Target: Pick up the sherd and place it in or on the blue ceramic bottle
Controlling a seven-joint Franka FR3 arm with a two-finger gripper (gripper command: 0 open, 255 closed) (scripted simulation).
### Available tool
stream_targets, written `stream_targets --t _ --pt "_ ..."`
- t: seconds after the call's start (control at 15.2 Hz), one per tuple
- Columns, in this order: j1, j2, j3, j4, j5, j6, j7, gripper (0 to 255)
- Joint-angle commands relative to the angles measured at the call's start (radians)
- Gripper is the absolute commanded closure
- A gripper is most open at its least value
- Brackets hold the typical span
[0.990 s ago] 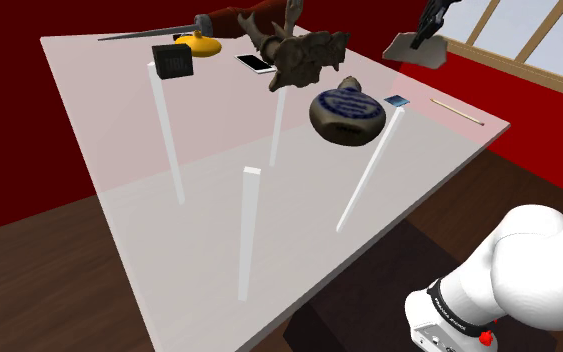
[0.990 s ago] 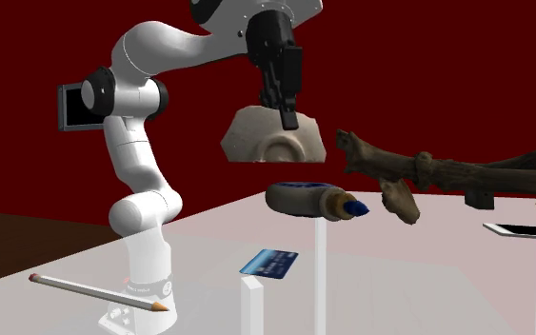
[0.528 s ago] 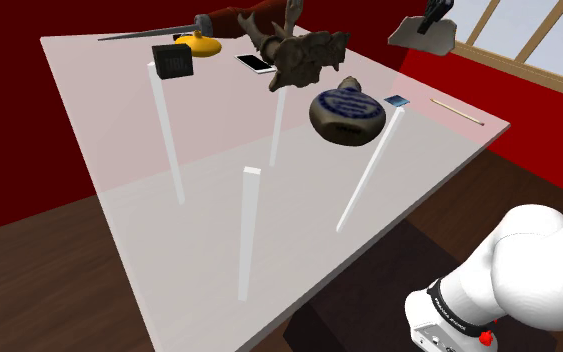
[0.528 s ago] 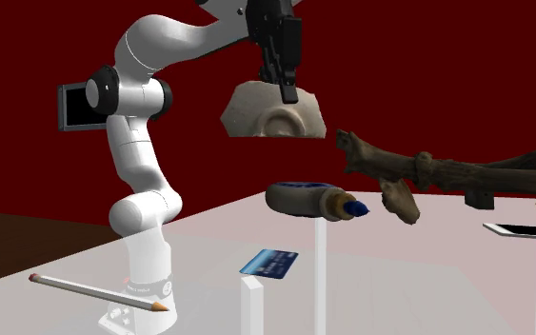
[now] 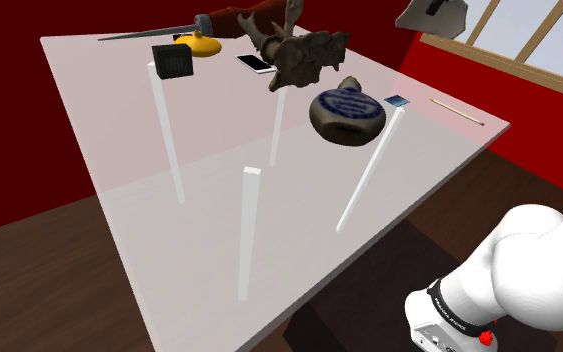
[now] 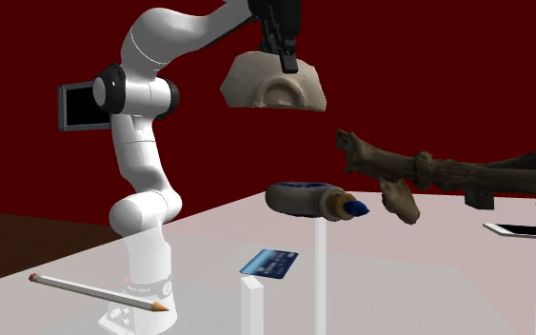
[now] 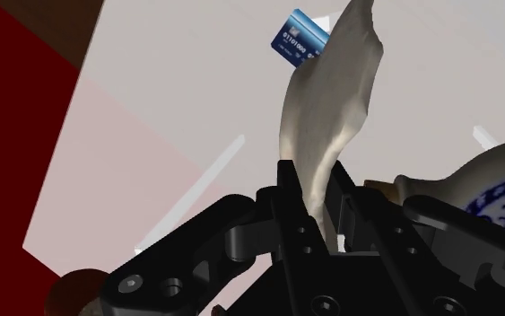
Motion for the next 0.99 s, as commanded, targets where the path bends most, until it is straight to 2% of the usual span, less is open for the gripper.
stream_targets --t 0.0,0.07,0.46,0.92 --pt "0.001 0.024 -0.006 0.055 0.012 -0.033 -0.010 255" --pt "0.001 0.031 -0.008 0.072 0.016 -0.043 -0.014 255" --pt "0.046 -0.057 0.130 -0.006 -0.044 -0.078 0.158 255" --pt "0.094 -0.093 0.273 -0.033 -0.064 -0.128 0.339 255"
